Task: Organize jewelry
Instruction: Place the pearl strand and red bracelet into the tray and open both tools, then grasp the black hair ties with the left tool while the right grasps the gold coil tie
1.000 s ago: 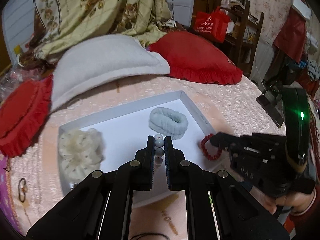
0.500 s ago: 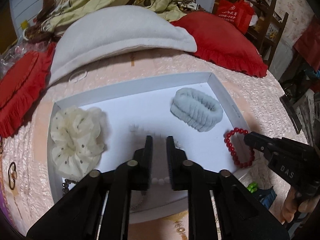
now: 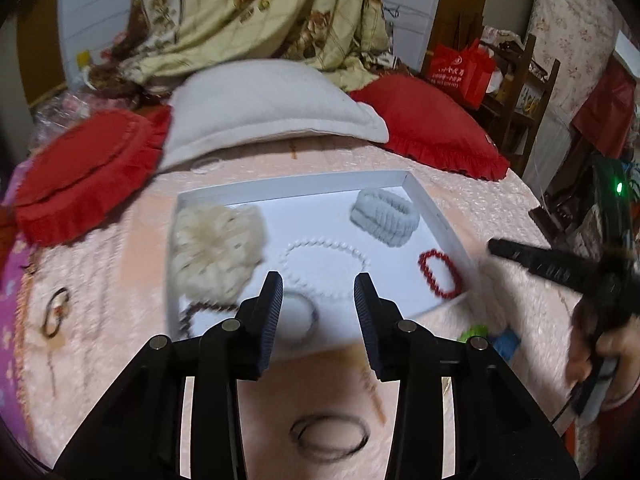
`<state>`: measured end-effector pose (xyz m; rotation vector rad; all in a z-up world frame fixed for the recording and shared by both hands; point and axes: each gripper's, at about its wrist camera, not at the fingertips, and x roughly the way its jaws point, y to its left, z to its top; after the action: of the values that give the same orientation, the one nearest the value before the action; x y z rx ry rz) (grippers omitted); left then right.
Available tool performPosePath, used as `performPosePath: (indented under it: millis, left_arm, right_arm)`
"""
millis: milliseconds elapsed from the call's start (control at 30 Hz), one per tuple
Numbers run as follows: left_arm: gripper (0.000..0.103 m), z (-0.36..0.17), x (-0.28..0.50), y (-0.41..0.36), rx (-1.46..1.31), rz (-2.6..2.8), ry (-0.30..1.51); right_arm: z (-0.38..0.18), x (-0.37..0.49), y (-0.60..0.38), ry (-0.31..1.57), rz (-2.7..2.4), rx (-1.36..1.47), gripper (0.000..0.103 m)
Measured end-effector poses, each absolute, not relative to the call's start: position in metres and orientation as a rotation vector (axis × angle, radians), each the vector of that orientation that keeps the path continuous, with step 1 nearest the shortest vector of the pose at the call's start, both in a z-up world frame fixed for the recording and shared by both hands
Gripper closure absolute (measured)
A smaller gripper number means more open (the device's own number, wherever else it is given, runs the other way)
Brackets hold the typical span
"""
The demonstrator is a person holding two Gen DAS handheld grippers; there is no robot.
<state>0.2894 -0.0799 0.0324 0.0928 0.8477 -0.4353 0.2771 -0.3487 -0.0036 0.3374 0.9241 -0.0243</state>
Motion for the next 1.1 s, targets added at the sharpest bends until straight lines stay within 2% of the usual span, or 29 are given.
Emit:
performPosePath:
  millis: [67,133,200,467,733,1100]
  left_arm:
    - [0.065,0.033,0.268,-0.067,0.122,-0.409,0.809]
    - [0.058,0.027,0.248,-0.054,0.144,-0.381,0.778]
    - [0.056,0.018,0.238,-0.043,0.130,-0.373,0.779]
    - [0.057,-0.035,0.234,-0.031,0.032,-0.399,0.881]
    - [0.057,-0.054,0.234,-0.026,0.009,-0.446,0.884]
    - [0.057,-0.082,0.234,-0.047,0.115,-0.523,0.957]
  right_arm:
    - [0.007,0.255,-0.345,0.898,-0.003,0.324,0.085]
    - [0.012,0.234,-0.338,0.877,0.029,0.306,0.079]
    - [0.013,0.212,-0.330,0.865,0.063,0.295,0.071]
    - [-0.028,0.160,-0.279,0.925,0.170,0.237,0.071]
    - [-0.062,0.177,-0.251,0.948,0.180,0.227,0.071]
    - [-0.078,0.195,-0.235,0.946,0.185,0.138,0.071]
